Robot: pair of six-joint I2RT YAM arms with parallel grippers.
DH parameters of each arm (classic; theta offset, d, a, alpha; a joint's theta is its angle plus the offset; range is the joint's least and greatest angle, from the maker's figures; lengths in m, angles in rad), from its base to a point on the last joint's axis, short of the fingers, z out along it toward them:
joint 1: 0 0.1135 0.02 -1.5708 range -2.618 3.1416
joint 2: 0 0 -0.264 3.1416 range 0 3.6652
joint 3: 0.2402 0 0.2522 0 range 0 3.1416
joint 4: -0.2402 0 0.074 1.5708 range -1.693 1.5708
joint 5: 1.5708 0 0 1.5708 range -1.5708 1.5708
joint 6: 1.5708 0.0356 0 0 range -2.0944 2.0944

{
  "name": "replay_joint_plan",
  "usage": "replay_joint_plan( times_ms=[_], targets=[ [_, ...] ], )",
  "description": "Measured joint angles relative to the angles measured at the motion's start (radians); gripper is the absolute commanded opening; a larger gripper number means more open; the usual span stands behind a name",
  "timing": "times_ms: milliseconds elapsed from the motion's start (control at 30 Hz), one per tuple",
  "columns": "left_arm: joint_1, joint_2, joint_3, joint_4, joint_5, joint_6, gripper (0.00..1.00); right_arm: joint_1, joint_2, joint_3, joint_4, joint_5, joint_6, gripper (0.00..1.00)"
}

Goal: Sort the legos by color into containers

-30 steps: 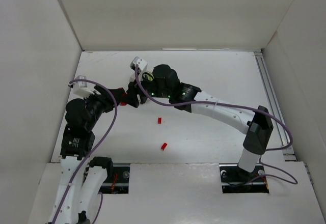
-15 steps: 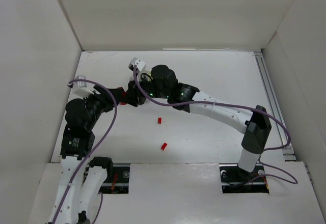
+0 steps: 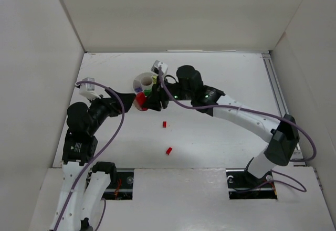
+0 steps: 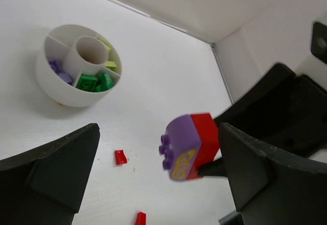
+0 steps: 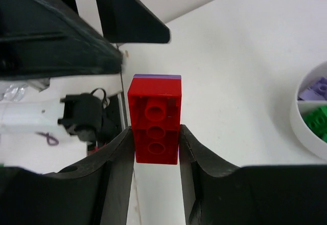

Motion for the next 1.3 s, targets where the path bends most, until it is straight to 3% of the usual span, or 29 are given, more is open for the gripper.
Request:
replay_joint_plan(
  times_ms=[233, 400, 567, 800, 933, 967, 1100, 1300],
  targets=[
    [0.002, -0.045, -0.092, 0.206, 0.367, 0.048, 1.0, -0.209, -0.107, -0.124, 0.048, -0.347, 0.003, 0.1],
    [0.002, -0.086, -0.193, 0.402, 0.596, -0.001, 1.0, -0.216, -0.121, -0.132, 0.066, -0.565, 0.01, 0.1],
    [0.002, -0.108, -0.197, 0.502, 0.673, -0.03, 0.98, -0.195, -0.165, -0.132, 0.087, -0.66, 0.01, 0.1],
    [0.002, -0.087, -0.197, 0.547, 0.697, -0.05, 0.91, -0.15, -0.154, -0.102, 0.095, -0.679, 0.018, 0.1],
    [0.002, -0.085, -0.197, 0.55, 0.703, -0.058, 0.8, -0.13, -0.123, -0.069, 0.105, -0.675, 0.025, 0.1],
    [0.002, -0.085, -0.197, 0.55, 0.704, -0.058, 0.71, -0.13, -0.116, -0.063, 0.109, -0.673, 0.026, 0.1],
    [0.002, -0.081, -0.197, 0.556, 0.709, -0.066, 0.53, -0.126, -0.098, -0.054, 0.124, -0.658, 0.039, 0.1],
    [0.002, -0.081, -0.197, 0.566, 0.715, -0.072, 0.38, -0.12, -0.072, -0.049, 0.159, -0.64, 0.069, 0.1]
  ],
)
